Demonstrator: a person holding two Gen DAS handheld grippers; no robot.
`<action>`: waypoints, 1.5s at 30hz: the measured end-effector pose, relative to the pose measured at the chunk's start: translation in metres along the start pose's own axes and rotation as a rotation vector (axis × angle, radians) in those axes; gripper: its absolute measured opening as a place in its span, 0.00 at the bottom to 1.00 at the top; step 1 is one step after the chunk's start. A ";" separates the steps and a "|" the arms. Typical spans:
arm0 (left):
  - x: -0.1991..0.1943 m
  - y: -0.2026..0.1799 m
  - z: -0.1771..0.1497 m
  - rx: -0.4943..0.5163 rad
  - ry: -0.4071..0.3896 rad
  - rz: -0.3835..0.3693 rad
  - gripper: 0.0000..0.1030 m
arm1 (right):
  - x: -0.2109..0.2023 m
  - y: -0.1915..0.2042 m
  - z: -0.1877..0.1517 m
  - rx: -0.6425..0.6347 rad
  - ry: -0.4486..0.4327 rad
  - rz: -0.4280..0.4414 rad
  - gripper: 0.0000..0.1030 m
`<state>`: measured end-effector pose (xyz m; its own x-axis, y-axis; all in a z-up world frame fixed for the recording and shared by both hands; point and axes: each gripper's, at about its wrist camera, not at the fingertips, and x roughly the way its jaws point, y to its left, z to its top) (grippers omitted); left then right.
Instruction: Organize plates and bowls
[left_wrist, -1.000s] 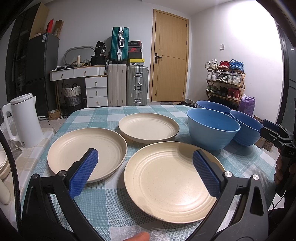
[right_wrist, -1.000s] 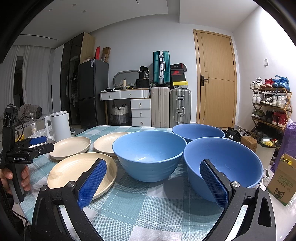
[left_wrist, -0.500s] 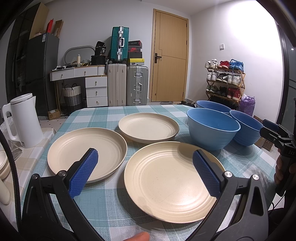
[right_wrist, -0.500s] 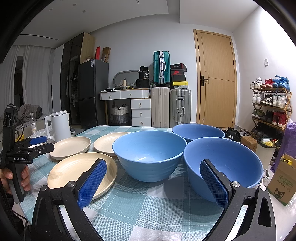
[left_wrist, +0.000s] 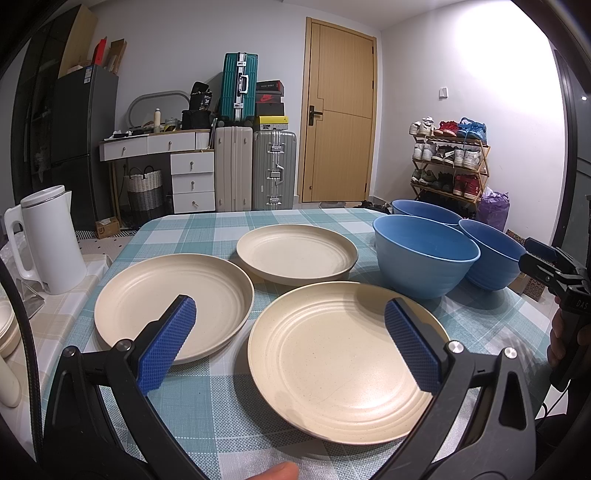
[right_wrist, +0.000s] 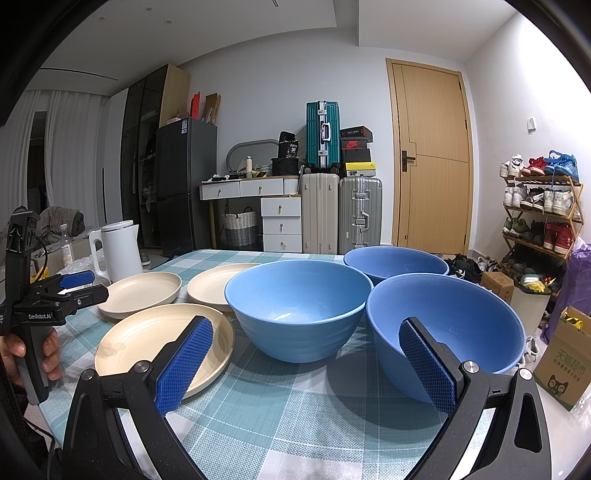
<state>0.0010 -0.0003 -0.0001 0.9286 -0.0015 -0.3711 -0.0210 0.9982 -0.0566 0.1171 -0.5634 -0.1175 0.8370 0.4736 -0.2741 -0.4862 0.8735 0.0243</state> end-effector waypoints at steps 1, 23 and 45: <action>0.000 0.000 0.000 0.000 0.000 0.000 0.99 | 0.000 0.000 0.000 0.000 0.001 0.000 1.00; 0.000 0.001 -0.003 -0.006 0.005 0.001 0.99 | 0.009 0.001 0.004 0.008 0.025 -0.015 1.00; -0.029 0.005 0.030 -0.046 0.001 0.036 0.99 | 0.008 0.019 0.036 0.019 0.085 0.012 1.00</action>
<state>-0.0151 0.0064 0.0379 0.9266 0.0340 -0.3745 -0.0712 0.9938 -0.0858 0.1234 -0.5386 -0.0849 0.8067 0.4731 -0.3542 -0.4904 0.8703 0.0456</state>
